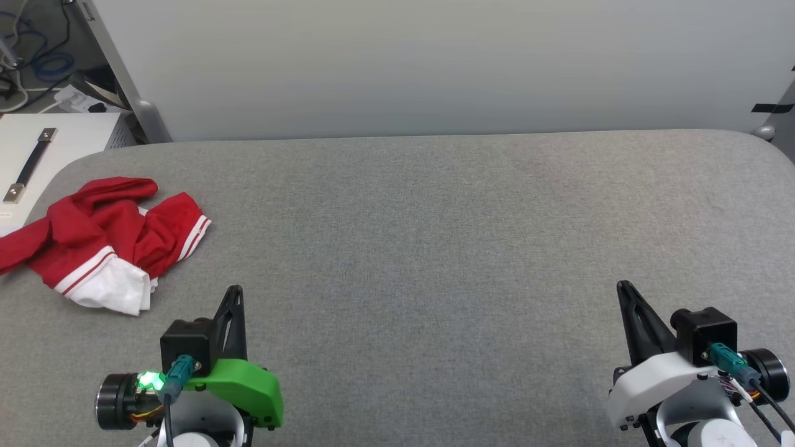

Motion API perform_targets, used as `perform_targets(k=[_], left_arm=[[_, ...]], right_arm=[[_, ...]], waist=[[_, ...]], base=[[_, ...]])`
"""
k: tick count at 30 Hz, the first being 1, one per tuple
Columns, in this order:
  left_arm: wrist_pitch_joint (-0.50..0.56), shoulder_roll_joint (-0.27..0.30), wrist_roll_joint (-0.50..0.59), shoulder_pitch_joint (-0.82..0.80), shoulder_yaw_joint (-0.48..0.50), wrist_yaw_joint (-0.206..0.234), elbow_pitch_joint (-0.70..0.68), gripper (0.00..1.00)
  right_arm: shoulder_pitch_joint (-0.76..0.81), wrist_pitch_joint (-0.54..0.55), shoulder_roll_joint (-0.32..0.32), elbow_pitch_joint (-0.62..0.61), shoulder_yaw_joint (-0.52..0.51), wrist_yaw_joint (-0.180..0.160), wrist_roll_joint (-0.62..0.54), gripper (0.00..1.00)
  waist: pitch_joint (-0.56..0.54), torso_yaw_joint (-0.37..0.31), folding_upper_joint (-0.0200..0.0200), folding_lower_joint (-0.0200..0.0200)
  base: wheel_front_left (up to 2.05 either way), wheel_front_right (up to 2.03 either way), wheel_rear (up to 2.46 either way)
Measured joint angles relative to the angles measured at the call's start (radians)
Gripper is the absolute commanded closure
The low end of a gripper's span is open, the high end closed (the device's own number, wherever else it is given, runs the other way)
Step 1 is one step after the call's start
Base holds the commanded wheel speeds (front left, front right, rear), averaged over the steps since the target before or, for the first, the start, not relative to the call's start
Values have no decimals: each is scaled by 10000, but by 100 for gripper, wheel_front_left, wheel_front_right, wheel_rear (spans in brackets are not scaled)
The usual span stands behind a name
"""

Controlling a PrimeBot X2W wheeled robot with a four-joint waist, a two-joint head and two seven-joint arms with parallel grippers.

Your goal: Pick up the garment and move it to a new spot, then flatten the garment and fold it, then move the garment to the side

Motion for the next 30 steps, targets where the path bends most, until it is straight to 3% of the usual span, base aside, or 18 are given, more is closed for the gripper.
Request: perform_targets(k=[2,3,30], left_arm=[[0,0,0,0,2,0,0,100],[0,2,-4,2,0,-2,2,0],[-372,2,-362,12,-17,-50,222,0]], right_arm=[[0,0,0,0,0,0,0,100],[0,0,0,2,2,0,2,0],[1,-370,-4,109,-115,0,217,0]], waist=[[0,0,0,0],[0,0,0,0],[31,15,0,0]], base=[[0,0,0],[0,0,0],[0,0,0]])
